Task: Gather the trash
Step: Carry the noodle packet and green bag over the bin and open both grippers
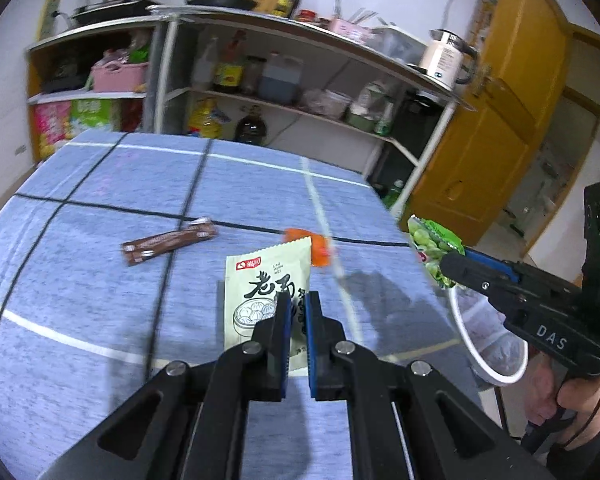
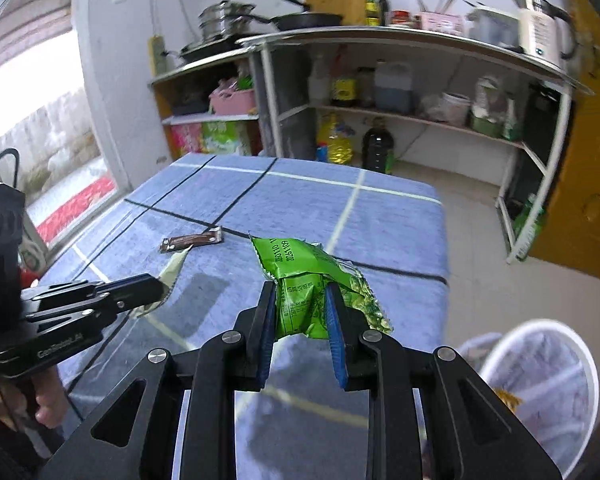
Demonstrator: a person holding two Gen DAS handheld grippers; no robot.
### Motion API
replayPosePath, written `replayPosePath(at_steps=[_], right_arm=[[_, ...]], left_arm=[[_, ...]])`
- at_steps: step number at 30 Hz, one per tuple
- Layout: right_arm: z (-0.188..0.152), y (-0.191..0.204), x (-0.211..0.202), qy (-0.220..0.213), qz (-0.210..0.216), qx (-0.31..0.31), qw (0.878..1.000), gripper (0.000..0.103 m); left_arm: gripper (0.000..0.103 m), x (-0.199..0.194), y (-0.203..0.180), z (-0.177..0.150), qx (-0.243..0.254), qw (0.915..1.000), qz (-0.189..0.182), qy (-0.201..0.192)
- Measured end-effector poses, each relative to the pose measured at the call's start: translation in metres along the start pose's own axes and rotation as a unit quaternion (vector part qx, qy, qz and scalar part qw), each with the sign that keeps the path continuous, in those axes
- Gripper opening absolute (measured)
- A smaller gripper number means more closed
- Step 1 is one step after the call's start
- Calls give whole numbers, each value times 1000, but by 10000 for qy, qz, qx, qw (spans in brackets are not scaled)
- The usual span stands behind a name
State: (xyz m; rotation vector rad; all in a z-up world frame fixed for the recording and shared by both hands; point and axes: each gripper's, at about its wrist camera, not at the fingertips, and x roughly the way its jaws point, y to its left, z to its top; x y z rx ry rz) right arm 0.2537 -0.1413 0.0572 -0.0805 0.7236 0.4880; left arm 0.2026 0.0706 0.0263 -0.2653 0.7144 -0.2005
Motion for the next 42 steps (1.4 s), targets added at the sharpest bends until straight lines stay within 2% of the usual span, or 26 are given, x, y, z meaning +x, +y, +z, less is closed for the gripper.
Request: replayPosePath(at_steps=[12, 19, 26, 32, 42], right_arm=[[-48, -79, -64, -82, -560, 641, 9963, 25], [-70, -131, -94, -147, -924, 1093, 9896, 25], [-90, -169, -104, -77, -1145, 1435, 9830, 25], [-110, -193, -102, 157, -1274, 1663, 9777, 25], [-122, -209, -93, 366, -1257, 1926, 9725, 26]], left_arm=[[7, 19, -89, -6, 591, 9957, -688, 199], [7, 36, -150, -6, 1044, 9883, -1062, 341], [7, 62, -210, -12, 1366, 9785, -1438, 563], [7, 92, -247, -26, 1629, 9703, -1526, 929], [8, 120, -263, -39, 1749, 9653, -1509, 1219]])
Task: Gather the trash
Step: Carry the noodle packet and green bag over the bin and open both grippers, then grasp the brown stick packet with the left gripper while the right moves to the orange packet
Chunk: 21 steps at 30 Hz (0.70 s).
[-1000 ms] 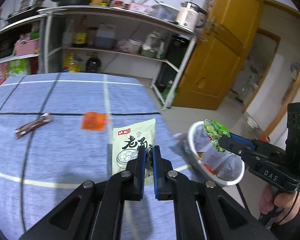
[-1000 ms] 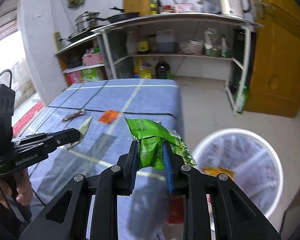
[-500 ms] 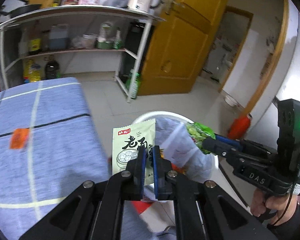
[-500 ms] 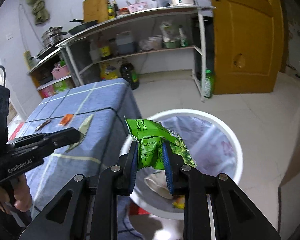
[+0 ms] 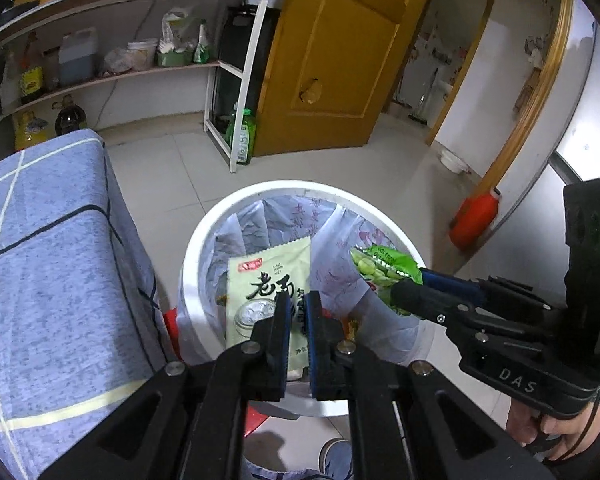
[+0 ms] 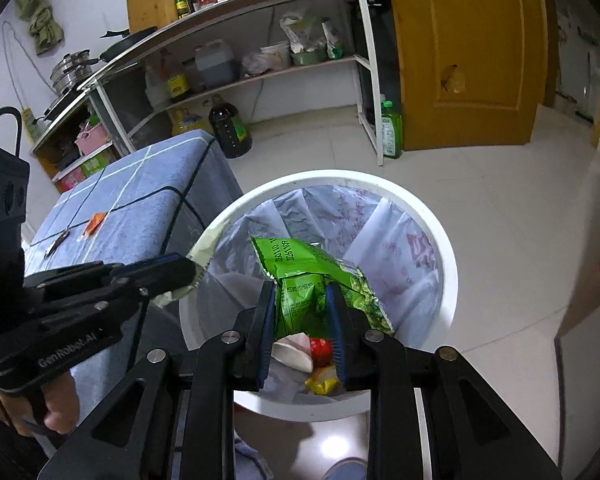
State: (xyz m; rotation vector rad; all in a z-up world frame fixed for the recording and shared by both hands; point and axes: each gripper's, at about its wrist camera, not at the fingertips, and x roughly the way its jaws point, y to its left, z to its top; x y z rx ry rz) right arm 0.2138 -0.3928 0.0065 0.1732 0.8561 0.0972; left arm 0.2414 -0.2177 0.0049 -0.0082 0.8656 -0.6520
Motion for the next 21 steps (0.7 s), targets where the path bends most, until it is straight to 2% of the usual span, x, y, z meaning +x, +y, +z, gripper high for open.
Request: replayPosePath(at_steps=[2, 4, 12, 15, 21], right_arm=[[0, 0, 0, 4, -16, -2, 10000, 27], [0, 1, 1, 0, -45, -6, 10000, 28], [4, 2, -6, -145, 0, 88, 9999, 35], [6, 6, -9, -231, 30, 75, 9997, 40], [12, 22, -18, -397, 261, -42, 9989, 40]], left_arm=[[20, 1, 0, -1, -2, 10000, -5, 16], [27, 1, 0, -2, -12, 10000, -42, 14], [27, -24, 7, 0, -98, 9996, 14, -279], [32, -37, 15, 2, -147, 9991, 59, -397], [32, -68, 33, 0, -233, 9974, 180, -653]])
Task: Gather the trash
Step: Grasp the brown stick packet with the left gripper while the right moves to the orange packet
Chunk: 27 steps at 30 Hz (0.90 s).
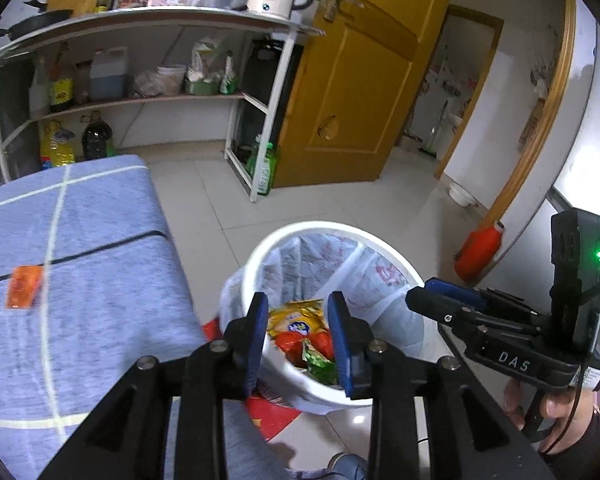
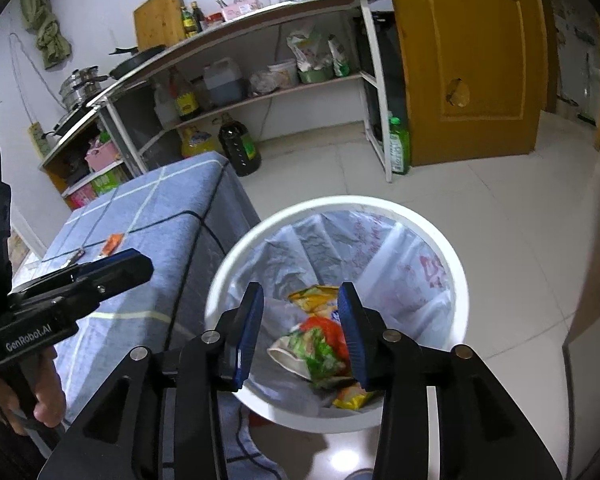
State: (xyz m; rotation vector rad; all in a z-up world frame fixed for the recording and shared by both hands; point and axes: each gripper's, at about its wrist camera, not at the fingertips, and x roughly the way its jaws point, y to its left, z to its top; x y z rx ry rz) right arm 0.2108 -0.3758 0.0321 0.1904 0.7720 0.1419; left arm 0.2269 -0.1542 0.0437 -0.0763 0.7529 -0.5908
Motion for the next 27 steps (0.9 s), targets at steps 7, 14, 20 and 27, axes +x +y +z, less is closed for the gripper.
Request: replayPosePath(at_steps=[7, 14, 20, 27], right_arm=[[8, 39, -9, -259, 338, -361, 9984, 40], [12, 90, -2, -319, 700, -872, 9932, 40], [13, 136, 16, -217, 973, -1280, 9868, 40], [17, 174, 44, 40, 1219, -1454, 9818, 44]], left_arm=[[32, -38, 33, -7, -187, 9990, 309, -265], [36, -71, 79, -18, -493, 9955, 693, -416], [41, -97, 120, -32, -792, 9898, 1066, -514], [43, -118, 166, -45, -980, 9815, 1537, -588]])
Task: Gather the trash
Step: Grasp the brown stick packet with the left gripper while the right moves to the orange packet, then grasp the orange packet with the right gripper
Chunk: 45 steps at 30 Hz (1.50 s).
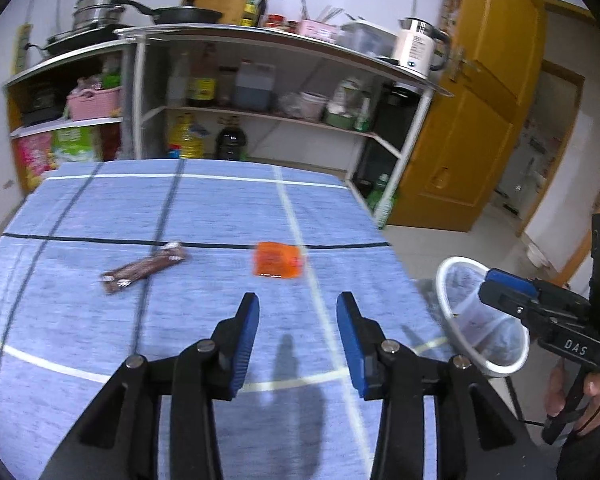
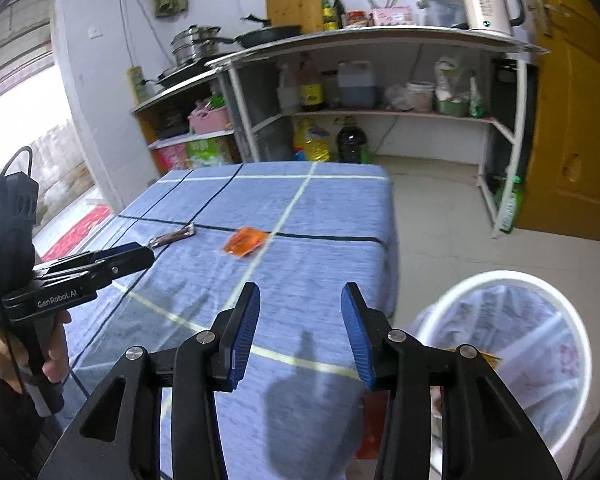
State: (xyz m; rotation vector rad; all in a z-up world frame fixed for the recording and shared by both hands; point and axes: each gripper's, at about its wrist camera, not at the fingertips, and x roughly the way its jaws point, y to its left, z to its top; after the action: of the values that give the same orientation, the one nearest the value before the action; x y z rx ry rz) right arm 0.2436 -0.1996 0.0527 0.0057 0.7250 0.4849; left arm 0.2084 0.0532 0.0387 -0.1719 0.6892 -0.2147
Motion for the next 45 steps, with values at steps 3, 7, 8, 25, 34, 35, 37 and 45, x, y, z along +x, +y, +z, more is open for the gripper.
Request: replayPosePath(at_steps=[3, 7, 8, 25, 34, 35, 37, 45], right_arm=[[5, 15, 15, 89, 105, -176, 9998, 44], [13, 28, 36, 232, 241, -258, 9991, 46], [15, 29, 39, 259, 273, -256, 9990, 46], [40, 48, 121, 940, 472, -394, 9937, 46], [44, 40, 173, 1334, 365, -10, 9904, 46], [44, 40, 178, 1378, 305, -3, 9900, 46], [45, 43, 183, 1341, 204, -52, 9908, 46], [45, 62, 189, 1274, -41, -304, 9914, 26]], left_arm=[[48, -1, 24, 1, -66, 9997, 249, -49], [52, 4, 52, 4, -224, 9983, 529, -37], [53, 7, 59, 5, -266, 9980, 567, -18], [57, 82, 115, 27, 222, 9930, 988, 601], [57, 95, 111, 22, 394, 9888, 1058, 972], [57, 96, 109, 22, 441, 9880, 1105, 988], [50, 95, 107, 21, 505, 9875, 1123, 984], [22, 89, 97, 17, 631, 9877, 1062, 957]])
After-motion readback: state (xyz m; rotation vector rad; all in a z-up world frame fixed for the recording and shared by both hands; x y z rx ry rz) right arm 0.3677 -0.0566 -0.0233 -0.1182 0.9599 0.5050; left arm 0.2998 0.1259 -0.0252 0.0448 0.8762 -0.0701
